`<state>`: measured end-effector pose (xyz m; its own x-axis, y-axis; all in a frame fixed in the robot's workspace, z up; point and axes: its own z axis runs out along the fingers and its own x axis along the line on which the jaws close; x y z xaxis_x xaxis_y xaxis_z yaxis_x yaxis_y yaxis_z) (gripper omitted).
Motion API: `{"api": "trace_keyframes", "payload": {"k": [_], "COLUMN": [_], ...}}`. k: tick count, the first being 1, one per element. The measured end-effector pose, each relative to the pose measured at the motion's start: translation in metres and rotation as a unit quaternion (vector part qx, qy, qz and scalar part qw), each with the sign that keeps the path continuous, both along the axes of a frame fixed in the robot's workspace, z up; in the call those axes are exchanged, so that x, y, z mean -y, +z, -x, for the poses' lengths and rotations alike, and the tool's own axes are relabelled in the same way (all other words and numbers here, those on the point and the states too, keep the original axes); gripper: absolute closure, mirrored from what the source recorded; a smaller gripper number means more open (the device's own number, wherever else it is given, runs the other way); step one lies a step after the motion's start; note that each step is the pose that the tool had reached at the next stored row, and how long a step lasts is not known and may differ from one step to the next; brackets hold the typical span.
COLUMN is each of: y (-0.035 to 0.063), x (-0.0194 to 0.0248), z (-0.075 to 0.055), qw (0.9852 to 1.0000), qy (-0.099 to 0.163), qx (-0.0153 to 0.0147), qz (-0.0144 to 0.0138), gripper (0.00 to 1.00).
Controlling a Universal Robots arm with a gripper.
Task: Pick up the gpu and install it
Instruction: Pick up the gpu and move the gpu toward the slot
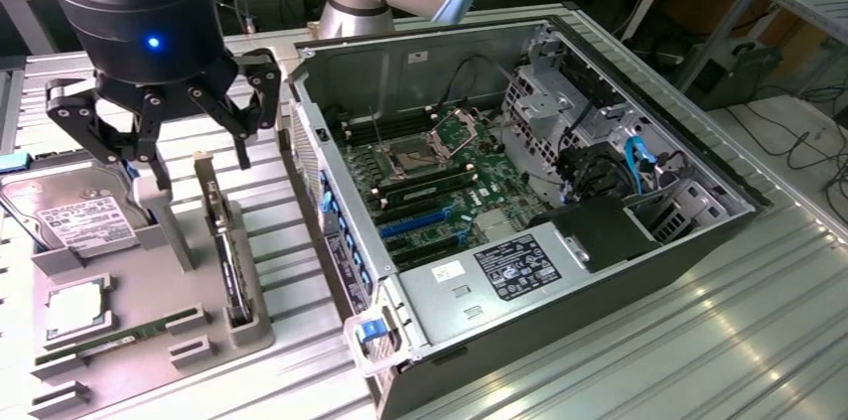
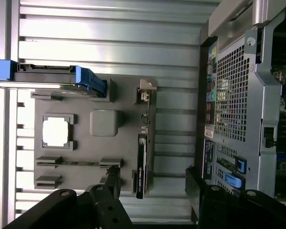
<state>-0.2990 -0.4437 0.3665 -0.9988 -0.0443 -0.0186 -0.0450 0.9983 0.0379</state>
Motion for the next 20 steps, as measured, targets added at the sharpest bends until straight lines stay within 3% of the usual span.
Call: {"api": "trace_keyframes", "payload": {"k": [20], "y": [-0.0102], "x": [0.0], "z": [0.0], "qw": [1.0], "qy": [0.0], "qx": [0.0], "qz": [0.0], "gripper": [0.34]}}
